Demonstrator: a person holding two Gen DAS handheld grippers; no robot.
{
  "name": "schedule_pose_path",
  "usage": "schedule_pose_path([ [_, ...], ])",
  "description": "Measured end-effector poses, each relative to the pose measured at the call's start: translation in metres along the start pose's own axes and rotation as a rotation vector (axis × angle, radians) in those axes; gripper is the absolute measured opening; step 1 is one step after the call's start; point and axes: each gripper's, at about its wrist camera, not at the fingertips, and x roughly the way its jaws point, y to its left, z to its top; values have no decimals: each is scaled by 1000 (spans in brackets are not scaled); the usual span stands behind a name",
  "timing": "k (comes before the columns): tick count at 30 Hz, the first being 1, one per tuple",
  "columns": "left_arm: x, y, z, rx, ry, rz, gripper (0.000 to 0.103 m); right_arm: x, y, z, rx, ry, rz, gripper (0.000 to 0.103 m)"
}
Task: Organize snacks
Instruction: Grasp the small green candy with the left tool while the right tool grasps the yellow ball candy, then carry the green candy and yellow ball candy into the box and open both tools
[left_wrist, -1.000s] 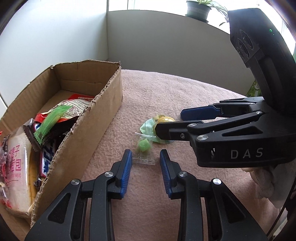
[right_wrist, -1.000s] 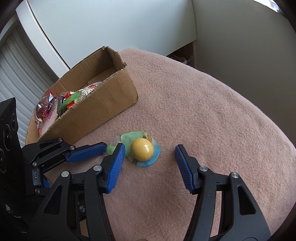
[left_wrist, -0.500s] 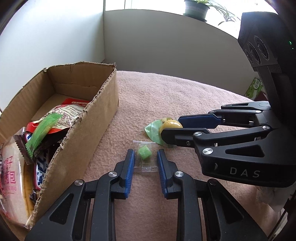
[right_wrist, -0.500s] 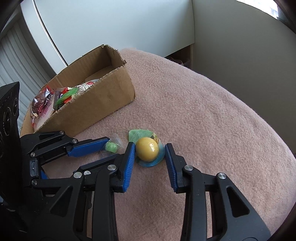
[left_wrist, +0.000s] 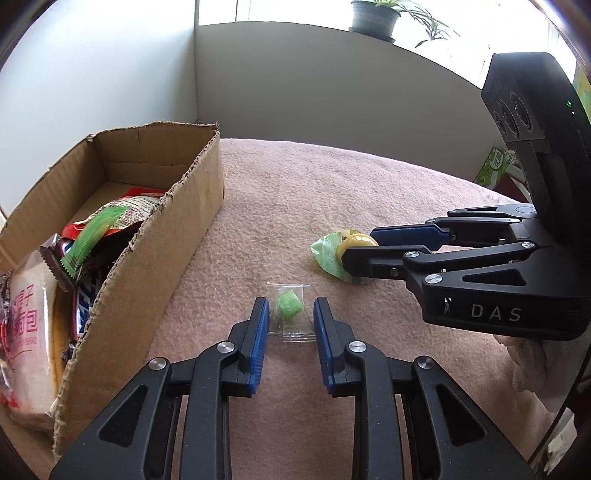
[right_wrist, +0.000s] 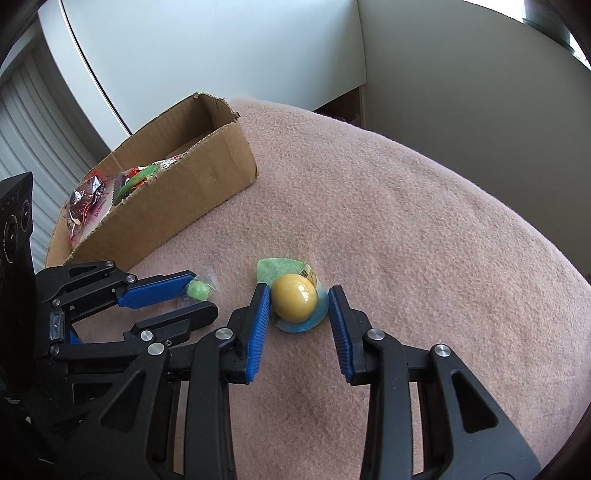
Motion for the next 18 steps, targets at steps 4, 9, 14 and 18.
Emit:
schedule_pose_path([
  [4, -7, -4, -5, -3, -9, -25, 23, -16, -2, -3, 14, -23, -12, 34],
  [9, -28, -4, -8, -3, -34, -53, 23, -38, 2, 0, 26, -52, -23, 34],
  [14, -56, -1, -5, 5, -78, -61, 23, -61, 19, 10, 8, -89, -37, 34],
  [18, -79, 11, -2, 14, -113, -46, 23, -74, 38, 19, -15, -112, -55, 34],
])
